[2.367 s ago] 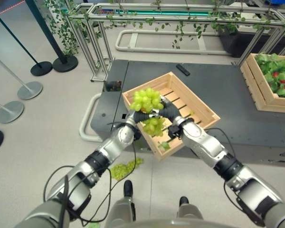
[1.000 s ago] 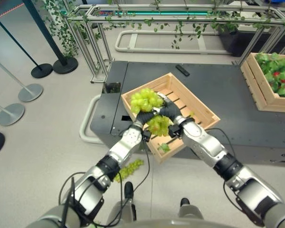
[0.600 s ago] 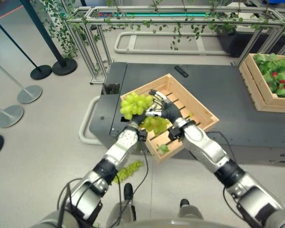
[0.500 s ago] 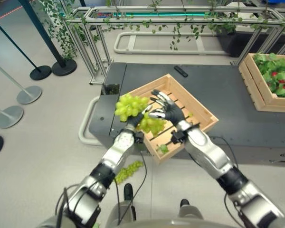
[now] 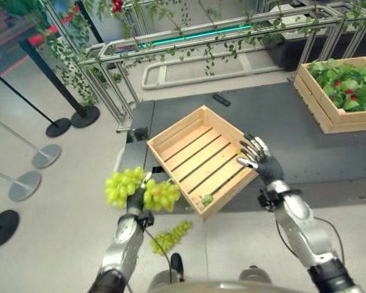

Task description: Pick up the fruits from the basket on one side to the basket on the other side

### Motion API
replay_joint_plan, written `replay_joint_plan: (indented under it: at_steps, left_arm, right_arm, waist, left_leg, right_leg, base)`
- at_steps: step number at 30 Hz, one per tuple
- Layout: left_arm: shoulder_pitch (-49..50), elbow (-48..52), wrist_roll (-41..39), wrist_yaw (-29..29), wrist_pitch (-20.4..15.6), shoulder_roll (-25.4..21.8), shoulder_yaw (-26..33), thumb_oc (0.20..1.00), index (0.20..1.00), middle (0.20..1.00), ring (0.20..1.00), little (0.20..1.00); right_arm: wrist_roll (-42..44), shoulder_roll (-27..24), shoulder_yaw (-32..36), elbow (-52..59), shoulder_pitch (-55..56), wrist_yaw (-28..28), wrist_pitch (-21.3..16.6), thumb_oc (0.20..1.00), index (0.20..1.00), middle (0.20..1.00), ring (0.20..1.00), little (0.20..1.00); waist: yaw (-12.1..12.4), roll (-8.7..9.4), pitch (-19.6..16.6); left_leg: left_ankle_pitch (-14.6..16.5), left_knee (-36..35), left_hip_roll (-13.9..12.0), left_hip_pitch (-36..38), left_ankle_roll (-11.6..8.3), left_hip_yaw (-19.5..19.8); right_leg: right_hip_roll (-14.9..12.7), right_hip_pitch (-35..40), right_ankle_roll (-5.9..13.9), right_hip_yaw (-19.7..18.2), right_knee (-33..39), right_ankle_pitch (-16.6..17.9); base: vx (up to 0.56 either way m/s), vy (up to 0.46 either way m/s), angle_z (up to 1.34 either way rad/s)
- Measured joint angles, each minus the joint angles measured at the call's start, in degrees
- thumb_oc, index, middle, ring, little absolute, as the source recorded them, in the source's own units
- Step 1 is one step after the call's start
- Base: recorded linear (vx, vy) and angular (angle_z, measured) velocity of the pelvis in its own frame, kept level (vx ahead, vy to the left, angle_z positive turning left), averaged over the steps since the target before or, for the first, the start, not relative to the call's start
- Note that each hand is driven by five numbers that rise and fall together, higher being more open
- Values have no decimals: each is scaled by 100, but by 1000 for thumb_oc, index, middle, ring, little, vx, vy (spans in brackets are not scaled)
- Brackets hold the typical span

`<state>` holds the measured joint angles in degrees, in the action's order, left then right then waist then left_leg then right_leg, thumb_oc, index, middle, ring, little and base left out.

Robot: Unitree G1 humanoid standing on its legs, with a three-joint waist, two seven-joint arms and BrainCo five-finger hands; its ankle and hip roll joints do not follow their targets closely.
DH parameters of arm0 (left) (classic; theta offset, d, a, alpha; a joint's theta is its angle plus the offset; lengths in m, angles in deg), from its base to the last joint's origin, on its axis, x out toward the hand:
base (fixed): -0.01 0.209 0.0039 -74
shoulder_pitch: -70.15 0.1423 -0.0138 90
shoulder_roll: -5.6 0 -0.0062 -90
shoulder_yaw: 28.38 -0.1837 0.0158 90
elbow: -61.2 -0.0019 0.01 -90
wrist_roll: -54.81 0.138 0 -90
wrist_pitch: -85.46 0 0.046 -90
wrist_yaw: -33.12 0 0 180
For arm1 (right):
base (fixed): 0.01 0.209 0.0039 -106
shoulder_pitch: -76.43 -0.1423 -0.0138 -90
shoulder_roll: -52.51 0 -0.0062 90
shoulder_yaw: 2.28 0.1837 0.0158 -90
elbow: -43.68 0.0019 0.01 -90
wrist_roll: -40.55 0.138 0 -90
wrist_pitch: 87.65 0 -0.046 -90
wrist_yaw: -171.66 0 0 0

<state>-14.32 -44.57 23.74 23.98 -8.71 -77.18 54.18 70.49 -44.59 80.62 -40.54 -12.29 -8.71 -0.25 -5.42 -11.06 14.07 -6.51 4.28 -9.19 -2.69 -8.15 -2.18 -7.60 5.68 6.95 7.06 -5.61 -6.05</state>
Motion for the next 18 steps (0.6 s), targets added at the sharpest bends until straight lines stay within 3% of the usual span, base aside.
replay_joint_plan:
  at_steps: [1,4,6,7,8,9,11,12,13,14,15,16,17,18]
  left_arm:
    - [109,8,-19,23,-4,47,21,200,200,200,200,200]
    - [70,115,-21,184,-11,156,28,200,200,200,200,200]
    - [36,76,-21,244,3,147,30,200,200,200,200,200]
    - [75,67,-21,250,5,146,24,200,200,200,200,200]
    - [186,47,-21,286,15,140,20,200,200,200,200,200]
    - [250,55,-20,297,14,123,29,200,200,200,200,200]
    - [262,73,-17,368,15,88,13,200,200,200,200,200]
    - [228,141,-14,401,9,44,6,200,200,200,200,200]
    - [29,234,-13,426,2,-6,13,200,200,200,200,200]
    - [12,234,-10,435,15,-57,29,200,200,200,200,200]
    - [14,206,2,446,41,-86,28,200,200,200,200,200]
    - [76,95,49,458,87,-63,41,200,200,200,200,200]
    - [56,104,54,454,104,-37,43,200,200,200,200,200]
    - [87,136,63,456,100,-53,51,200,200,200,200,200]
  right_arm:
    - [-1,-10,-15,-16,1,3,-8,1000,1000,1000,1000,1000]
    - [-32,-7,119,16,114,11,-85,1000,1000,1000,1000,1000]
    - [-224,145,208,49,97,-23,-107,1000,1000,1000,1000,1000]
    - [-249,153,187,40,94,-31,-106,1000,1000,1000,1000,1000]
    - [-378,191,161,61,96,-35,-106,1000,1000,1000,1000,1000]
    - [-428,191,170,95,92,-40,-109,1000,1000,1000,1000,1000]
    - [-485,156,211,118,111,-89,-125,1000,1000,1000,1000,1000]
    - [-508,200,216,79,96,-100,-125,1000,1000,1000,1000,1000]
    - [-523,257,228,22,-56,-102,-129,1000,1000,1000,1000,1000]
    - [-550,231,191,19,-214,-88,-93,1000,1000,1000,1000,1000]
    - [-571,239,209,55,-241,-81,-97,1000,1000,1000,1000,1000]
    - [-578,207,308,96,-165,-93,-105,1000,1000,1000,1000,1000]
    - [-578,156,357,94,-106,-99,-102,1000,1000,1000,1000,1000]
    - [-581,136,439,92,-97,-108,-123,1000,1000,1000,1000,1000]
  waist:
    - [99,-71,-9]
    - [157,-91,56]
    - [166,66,160]
    - [231,158,201]
    - [323,256,220]
    - [322,264,222]
    - [132,144,168]
    - [110,205,125]
    - [-54,355,109]
    - [198,554,155]
    - [245,588,164]
    - [125,609,147]
    - [63,592,89]
    - [-18,541,16]
  left_leg:
    - [-16,69,-30,-28,-6,63]
    - [-329,253,-57,-319,-285,273]
    - [-1061,221,52,-665,-427,236]
    - [-979,375,117,-696,-422,200]
    - [-219,1067,188,-697,-36,-9]
    - [23,1319,196,-652,65,-147]
    - [-32,882,320,-490,34,-157]
    - [-277,203,324,-360,-267,28]
    - [-244,54,352,-409,-509,209]
    - [369,743,379,-296,23,60]
    - [714,1256,347,-246,20,-63]
    - [1110,1983,204,-3,-198,-254]
    - [1149,1750,209,295,-273,-274]
    - [1263,1303,261,475,-171,-326]
  right_leg:
    - [77,48,-7,57,5,18]
    - [80,-4,-133,357,-116,-33]
    - [-28,-241,-283,590,-403,-134]
    - [-84,-284,-355,622,-443,-83]
    - [-343,-256,-305,813,-463,0]
    - [-423,-216,-242,977,-441,42]
    - [-234,-285,-169,1076,-722,-145]
    - [-17,-470,-388,1092,-759,-206]
    - [-238,-633,-443,1261,-744,-89]
    - [-431,-822,-433,1212,-767,39]
    - [-498,-795,-392,1346,-761,97]
    - [-661,-559,-344,1748,-693,142]
    - [-708,-495,-303,1887,-732,136]
    - [-832,-513,-192,2017,-852,92]
  base:
    - [-219,-145,21]
    - [-201,-107,49]
    - [-200,-15,63]
    - [-278,2,10]
    - [-154,1,-22]
    - [-242,6,15]
    - [-210,36,78]
    - [-155,60,139]
    - [-216,116,100]
    - [-262,158,78]
    - [-236,195,69]
    - [-106,113,106]
    - [-95,132,141]
    - [-88,150,104]
